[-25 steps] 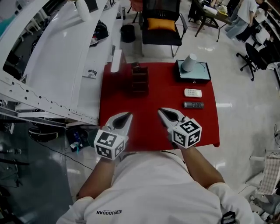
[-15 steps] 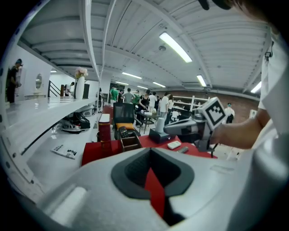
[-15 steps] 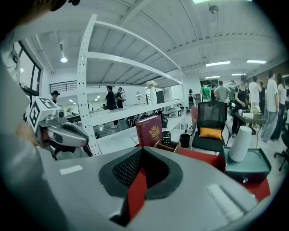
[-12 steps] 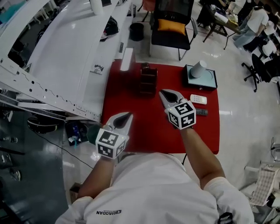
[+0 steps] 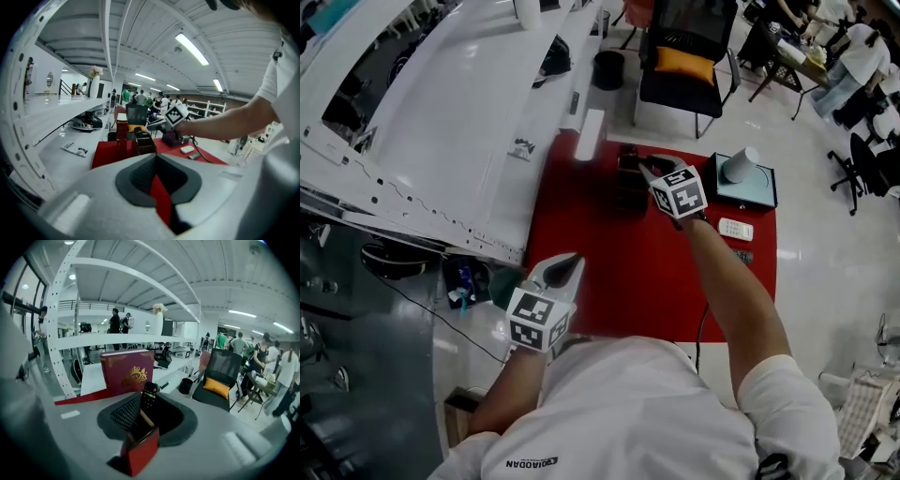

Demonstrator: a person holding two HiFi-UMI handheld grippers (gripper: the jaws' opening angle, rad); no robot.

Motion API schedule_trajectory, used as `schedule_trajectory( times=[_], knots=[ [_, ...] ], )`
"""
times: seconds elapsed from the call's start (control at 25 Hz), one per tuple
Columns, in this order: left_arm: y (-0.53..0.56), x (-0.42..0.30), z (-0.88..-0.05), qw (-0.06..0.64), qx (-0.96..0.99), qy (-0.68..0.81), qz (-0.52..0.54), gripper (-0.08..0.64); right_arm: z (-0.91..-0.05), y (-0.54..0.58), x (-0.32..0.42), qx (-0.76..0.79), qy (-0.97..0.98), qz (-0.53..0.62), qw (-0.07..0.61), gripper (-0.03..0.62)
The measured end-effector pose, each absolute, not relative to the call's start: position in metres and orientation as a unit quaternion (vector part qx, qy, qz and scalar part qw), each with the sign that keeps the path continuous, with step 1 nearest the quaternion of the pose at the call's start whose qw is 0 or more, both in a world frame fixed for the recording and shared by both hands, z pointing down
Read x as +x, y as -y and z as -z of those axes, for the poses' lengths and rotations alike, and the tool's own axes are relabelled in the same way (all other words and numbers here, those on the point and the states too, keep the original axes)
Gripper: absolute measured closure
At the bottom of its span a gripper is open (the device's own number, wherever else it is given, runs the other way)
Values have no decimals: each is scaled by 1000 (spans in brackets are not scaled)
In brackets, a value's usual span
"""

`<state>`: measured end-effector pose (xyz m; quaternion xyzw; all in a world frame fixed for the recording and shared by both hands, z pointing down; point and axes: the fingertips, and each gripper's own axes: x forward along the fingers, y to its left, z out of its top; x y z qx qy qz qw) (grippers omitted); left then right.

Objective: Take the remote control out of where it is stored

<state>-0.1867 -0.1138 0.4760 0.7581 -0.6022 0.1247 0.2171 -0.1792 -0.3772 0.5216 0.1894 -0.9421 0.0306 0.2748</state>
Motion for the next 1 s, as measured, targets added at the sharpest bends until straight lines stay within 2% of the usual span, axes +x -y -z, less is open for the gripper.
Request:
schedule_trajectory(
  times=[0.24, 0.36, 0.56, 0.76, 1.0],
  knots=[
    [108, -202, -486, 237, 742, 616, -122, 558, -548, 412, -215, 144, 930, 18, 339, 399],
    [106, -208, -488, 243, 734, 623, -120, 557, -551, 414, -230, 113, 926, 22, 359, 394],
    [103, -213, -492, 252, 725, 630, -116, 557, -560, 415, -243, 82, 923, 15, 376, 397],
    [102, -215, -499, 261, 720, 633, -111, 557, -567, 410, -244, 61, 920, 19, 388, 463],
    [105, -210, -497, 258, 726, 629, -108, 557, -557, 403, -238, 59, 924, 23, 377, 505]
  ],
)
